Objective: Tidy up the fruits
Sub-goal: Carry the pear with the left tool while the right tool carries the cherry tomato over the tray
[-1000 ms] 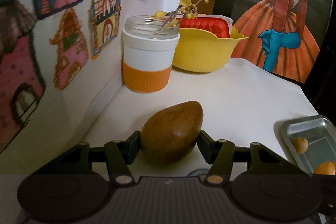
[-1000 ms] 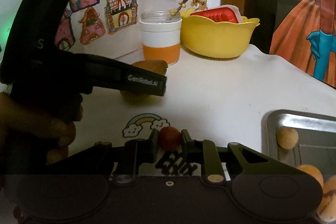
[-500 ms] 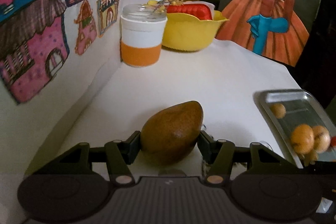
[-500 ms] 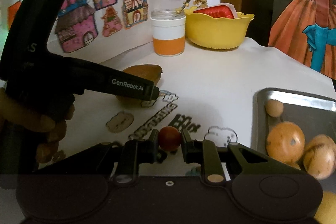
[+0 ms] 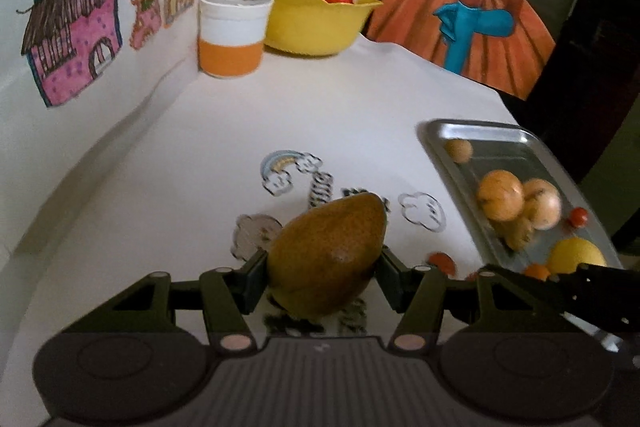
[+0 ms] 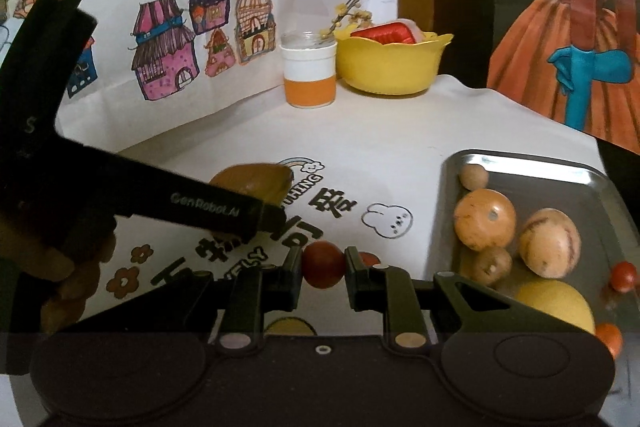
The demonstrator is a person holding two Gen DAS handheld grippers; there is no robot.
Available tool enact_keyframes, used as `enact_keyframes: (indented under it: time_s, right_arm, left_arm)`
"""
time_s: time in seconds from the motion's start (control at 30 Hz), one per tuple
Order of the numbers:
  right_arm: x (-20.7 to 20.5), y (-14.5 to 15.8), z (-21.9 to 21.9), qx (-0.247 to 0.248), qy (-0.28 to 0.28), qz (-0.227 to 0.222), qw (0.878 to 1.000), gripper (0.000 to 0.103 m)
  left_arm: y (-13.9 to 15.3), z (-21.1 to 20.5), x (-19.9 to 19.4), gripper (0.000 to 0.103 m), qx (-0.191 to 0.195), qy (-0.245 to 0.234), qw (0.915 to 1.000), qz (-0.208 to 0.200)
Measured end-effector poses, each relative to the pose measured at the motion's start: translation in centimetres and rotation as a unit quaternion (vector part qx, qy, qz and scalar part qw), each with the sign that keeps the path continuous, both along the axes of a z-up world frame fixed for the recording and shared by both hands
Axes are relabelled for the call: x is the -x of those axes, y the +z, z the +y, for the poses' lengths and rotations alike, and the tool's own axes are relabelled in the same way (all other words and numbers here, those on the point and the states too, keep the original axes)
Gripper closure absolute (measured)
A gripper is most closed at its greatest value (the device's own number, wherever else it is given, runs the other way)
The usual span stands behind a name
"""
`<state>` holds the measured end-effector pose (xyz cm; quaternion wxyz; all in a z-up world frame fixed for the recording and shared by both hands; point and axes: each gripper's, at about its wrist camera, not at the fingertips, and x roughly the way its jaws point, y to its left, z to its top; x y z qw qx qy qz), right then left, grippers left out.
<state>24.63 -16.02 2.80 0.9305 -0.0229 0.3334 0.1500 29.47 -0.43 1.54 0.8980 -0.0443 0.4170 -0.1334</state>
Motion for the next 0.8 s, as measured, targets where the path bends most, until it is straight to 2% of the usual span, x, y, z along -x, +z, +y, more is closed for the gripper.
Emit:
enact_keyframes:
  time_s: [0.27,0.8]
  right_arm:
    - [1.9,0.7,-1.8,-0.005,-0.02,-0.007,1.0,0.079]
    - [3.5,1.6,-5.5,-0.029,-0.056,-0.024,0.998,0.079]
  left_arm:
    - [0.7,-1.2,1.3,0.041,0.026,-0.005,0.9995,0.019]
    - [2.8,-4.6,1.0,0.041,0.039,-0.02,0.999,-0.001]
